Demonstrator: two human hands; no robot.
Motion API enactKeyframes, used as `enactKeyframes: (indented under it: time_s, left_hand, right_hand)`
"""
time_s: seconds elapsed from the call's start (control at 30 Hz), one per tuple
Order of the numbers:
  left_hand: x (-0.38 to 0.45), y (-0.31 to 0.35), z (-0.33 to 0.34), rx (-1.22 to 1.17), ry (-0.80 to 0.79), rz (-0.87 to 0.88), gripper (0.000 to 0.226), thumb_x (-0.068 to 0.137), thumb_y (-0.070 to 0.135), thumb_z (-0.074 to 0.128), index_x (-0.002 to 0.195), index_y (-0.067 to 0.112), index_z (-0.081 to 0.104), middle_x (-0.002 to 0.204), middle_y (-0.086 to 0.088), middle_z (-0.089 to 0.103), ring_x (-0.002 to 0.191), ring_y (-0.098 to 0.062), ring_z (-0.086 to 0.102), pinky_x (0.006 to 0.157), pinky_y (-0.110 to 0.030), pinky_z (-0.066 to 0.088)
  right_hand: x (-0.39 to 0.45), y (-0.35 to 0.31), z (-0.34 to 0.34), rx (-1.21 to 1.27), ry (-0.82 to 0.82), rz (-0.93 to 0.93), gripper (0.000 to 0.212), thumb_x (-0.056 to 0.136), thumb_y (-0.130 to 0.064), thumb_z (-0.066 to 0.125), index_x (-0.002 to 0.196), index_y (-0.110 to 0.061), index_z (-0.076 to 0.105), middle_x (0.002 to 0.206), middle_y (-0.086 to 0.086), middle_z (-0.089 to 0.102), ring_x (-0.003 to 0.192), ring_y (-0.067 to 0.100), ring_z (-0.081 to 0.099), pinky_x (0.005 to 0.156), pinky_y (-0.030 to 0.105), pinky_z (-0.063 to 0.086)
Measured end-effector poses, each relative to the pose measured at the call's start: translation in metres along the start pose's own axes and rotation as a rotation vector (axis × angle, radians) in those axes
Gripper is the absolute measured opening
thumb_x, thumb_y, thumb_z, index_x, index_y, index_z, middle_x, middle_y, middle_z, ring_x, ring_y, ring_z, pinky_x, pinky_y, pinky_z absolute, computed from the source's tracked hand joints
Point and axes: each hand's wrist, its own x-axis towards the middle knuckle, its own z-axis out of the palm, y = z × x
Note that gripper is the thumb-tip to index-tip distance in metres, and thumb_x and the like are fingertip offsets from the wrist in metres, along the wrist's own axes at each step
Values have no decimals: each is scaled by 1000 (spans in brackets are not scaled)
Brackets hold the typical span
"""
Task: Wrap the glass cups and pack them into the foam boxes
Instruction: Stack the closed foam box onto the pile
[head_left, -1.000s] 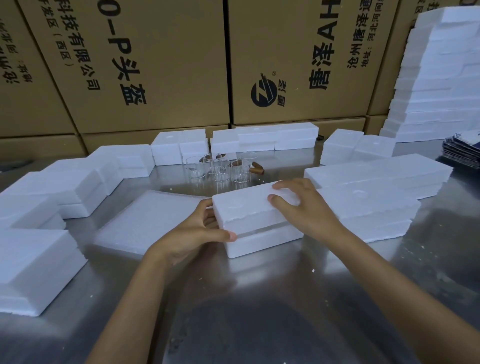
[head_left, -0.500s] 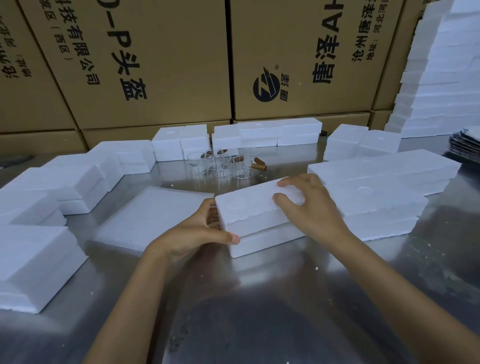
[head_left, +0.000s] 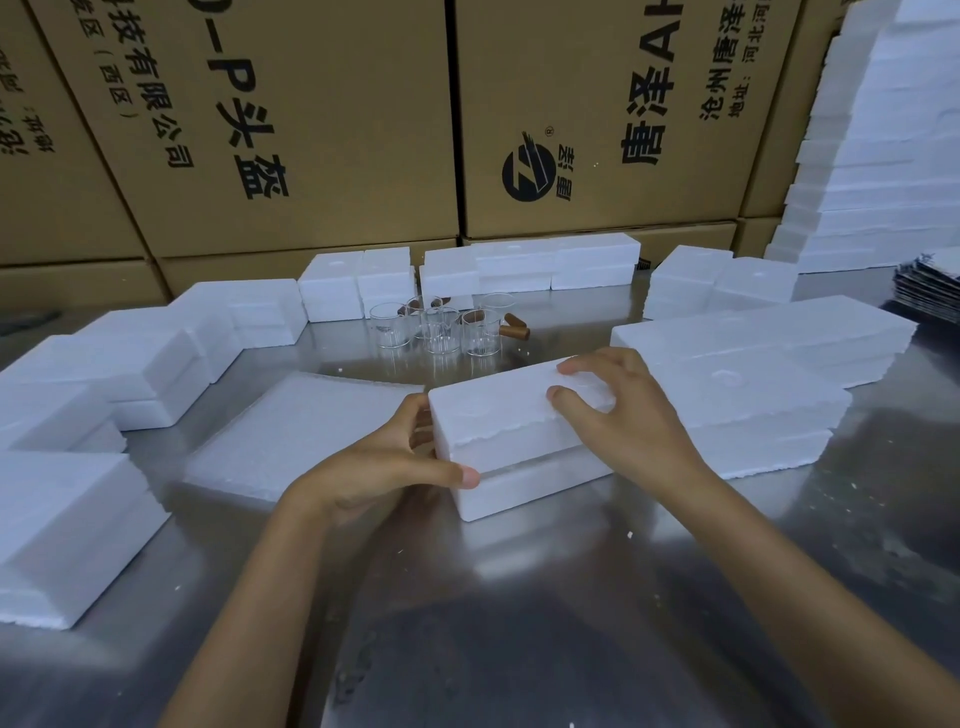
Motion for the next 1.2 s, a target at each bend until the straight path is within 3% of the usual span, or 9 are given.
enactKeyframes:
  time_s: [0.17, 0.27, 0.37, 0.47, 0.63, 0.87, 1.03, 1.1, 1.2]
  left_hand:
    - [-1, 1, 1, 109, 32, -45, 112, 51, 32, 93, 144, 30, 31, 137, 12, 53, 124, -3, 54, 104, -25, 46]
    - [1, 2, 2, 213, 27, -58, 120, 55, 30, 93, 150, 29, 20, 132, 18, 52, 121, 3, 53, 103, -24, 47]
    - [4, 2, 3, 247, 38, -60, 122, 63, 25, 94, 153, 31, 12, 126, 24, 51, 110, 11, 53, 84, -11, 48]
    - [3, 2, 3, 202, 33, -61, 115, 65, 18, 94, 150, 29, 19, 128, 21, 52, 109, 10, 56, 80, -7, 48]
    - [1, -3, 2, 23, 51, -32, 103, 57, 8, 87, 142, 22, 33, 142, 5, 52, 128, -4, 54, 102, -22, 48]
    - [-2, -5, 2, -64, -14, -14, 95, 64, 6, 82, 145, 25, 36, 143, 11, 53, 134, -3, 50, 106, -22, 43]
    - [0, 2, 9, -297, 43, -36, 56, 89, 29, 75, 138, 13, 53, 132, -3, 67, 125, -19, 61, 114, -39, 39]
    - [3, 8, 11, -178, 144, -113, 50, 87, 37, 76, 129, 19, 59, 122, -1, 72, 115, -19, 67, 109, -43, 47]
    - [-1, 16, 11, 6, 243, -225, 48, 79, 53, 79, 116, 30, 60, 104, -10, 75, 89, -20, 72, 70, -34, 61]
  right_hand:
    - [-5, 3, 3, 33, -7, -8, 27, 85, -47, 62, 111, -41, 64, 128, -21, 44, 122, 2, 46, 99, 21, 35]
    - [-7, 6, 1, 16, -44, -38, 28, 86, -47, 63, 114, -43, 61, 135, -22, 39, 122, -2, 40, 97, 17, 28]
    - [-7, 9, 1, 28, -83, -31, 29, 89, -44, 64, 118, -41, 61, 139, -20, 38, 126, -3, 39, 99, 14, 26]
    - [-6, 11, 3, 23, -97, -7, 29, 91, -43, 63, 119, -40, 62, 140, -20, 40, 124, -13, 34, 96, 3, 20]
    - [-6, 9, 9, 97, -121, 31, 30, 92, -41, 63, 121, -36, 59, 138, -17, 39, 115, -12, 38, 81, -12, 21]
    - [-6, 6, 8, 46, -110, 78, 34, 92, -46, 60, 125, -37, 56, 140, -19, 38, 113, -3, 41, 76, -1, 26]
    - [-8, 5, 7, 78, -116, 154, 37, 89, -55, 60, 124, -47, 54, 141, -17, 44, 111, 0, 41, 77, 10, 32]
    - [-9, 6, 7, 93, -95, 178, 38, 88, -56, 61, 124, -48, 54, 137, -18, 46, 116, 3, 44, 86, 19, 33]
    - [-13, 7, 8, 142, -48, 225, 46, 85, -59, 64, 127, -48, 51, 125, -27, 44, 126, 8, 44, 90, 22, 32]
